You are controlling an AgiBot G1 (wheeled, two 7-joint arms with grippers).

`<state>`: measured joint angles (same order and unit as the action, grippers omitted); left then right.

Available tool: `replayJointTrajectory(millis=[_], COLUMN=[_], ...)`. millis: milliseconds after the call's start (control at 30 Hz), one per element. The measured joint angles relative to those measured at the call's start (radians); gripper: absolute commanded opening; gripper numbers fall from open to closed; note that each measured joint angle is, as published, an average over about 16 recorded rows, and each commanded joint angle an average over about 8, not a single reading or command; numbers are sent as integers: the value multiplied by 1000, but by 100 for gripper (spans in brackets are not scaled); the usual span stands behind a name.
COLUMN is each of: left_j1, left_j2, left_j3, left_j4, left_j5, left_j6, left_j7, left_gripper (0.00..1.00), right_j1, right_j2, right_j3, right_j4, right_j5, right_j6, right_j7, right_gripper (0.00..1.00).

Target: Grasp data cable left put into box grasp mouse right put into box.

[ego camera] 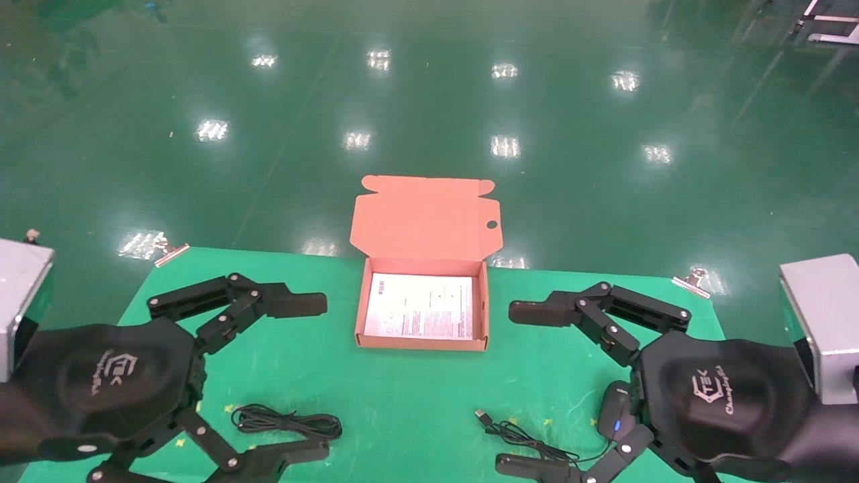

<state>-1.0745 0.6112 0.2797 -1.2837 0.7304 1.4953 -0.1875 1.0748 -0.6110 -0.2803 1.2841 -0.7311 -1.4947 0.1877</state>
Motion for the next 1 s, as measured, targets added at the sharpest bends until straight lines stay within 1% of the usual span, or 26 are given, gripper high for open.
replayJointTrajectory(millis=[500,700,833,1000], left_j1=[-1,-11,-31,-78], left_j2=[0,-2,2,14], left_j3=[1,13,35,78], left_j4=[-1,-8,-13,-17], left_j5=[2,30,70,151], left_j6=[1,2,6,20], left_j7=[0,-4,-18,-44], left_gripper=[100,100,100,100], right_j1=[0,7,33,99], right_j2=[0,4,9,10], right_j3=[0,-3,-16,-58], right_j4=[0,5,16,34], right_j5=[0,-11,-47,-138], right_j6=[0,-3,-10,-32], right_j7=[0,1,5,13], right_gripper=[100,100,100,100])
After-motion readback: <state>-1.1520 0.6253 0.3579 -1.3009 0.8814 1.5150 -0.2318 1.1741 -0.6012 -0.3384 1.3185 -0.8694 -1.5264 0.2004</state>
